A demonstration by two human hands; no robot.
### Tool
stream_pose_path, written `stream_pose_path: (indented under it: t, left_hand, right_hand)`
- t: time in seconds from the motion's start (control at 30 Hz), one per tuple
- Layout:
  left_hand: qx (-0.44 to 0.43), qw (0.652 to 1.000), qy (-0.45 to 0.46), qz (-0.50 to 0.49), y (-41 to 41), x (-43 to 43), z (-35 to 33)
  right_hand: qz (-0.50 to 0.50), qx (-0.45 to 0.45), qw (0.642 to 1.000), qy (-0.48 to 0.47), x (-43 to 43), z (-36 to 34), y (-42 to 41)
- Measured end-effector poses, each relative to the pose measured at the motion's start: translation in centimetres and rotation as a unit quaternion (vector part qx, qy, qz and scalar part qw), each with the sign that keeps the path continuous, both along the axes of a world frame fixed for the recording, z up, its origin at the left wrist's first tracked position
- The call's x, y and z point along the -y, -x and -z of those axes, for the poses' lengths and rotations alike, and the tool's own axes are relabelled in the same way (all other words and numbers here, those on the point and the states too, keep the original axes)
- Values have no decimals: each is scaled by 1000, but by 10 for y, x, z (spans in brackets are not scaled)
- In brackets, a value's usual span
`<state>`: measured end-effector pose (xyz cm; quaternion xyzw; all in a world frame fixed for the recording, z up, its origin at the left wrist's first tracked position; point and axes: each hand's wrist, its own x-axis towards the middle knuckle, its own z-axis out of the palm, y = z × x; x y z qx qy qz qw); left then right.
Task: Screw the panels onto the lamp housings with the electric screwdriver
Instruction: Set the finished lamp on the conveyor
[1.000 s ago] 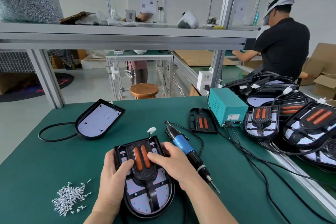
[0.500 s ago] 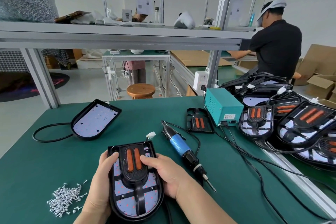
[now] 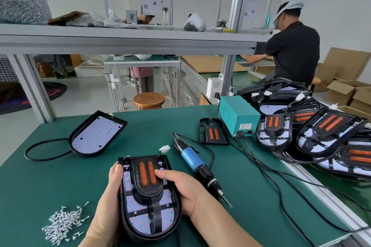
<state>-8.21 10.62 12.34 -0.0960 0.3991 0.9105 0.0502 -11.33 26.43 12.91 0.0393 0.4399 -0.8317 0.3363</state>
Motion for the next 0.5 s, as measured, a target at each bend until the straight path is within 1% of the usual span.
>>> stream_pose_path:
  t: [0.03, 0.1, 0.13, 0.17, 0.2, 0.27, 0.3, 0.43, 0.5]
  left_hand:
    - [11, 1000, -20, 7, 0, -1, -2]
    - [29, 995, -71, 58, 1, -5, -7]
    - [17, 991, -101, 90, 0, -8, -7]
    - [-3, 989, -109, 98, -1, -9, -7]
    - [-16, 991, -99, 92, 0, -8, -4]
    - [-25, 999, 4, 21, 4, -4, 3]
    - [-36, 999, 24, 7, 6, -3, 6]
    - [-47, 994, 93, -21, 15, 1, 16]
    - [-49, 990, 129, -12, 21, 5, 22]
  right_hand:
    - [1, 1, 1000, 3, -1, -1, 0]
    - [7, -13, 1000, 0, -2, -3, 0]
    - [13, -26, 1000, -3, -3, -4, 0]
    - [22, -37, 999, -5, -3, -5, 0]
    - [31, -48, 998, -5, -4, -6, -1]
    - [45, -65, 997, -1, -6, -9, -1]
    - [53, -69, 996, 1, -8, -10, -1]
    - [94, -77, 993, 9, -18, -15, 0]
    - [119, -78, 990, 8, -23, -18, 0]
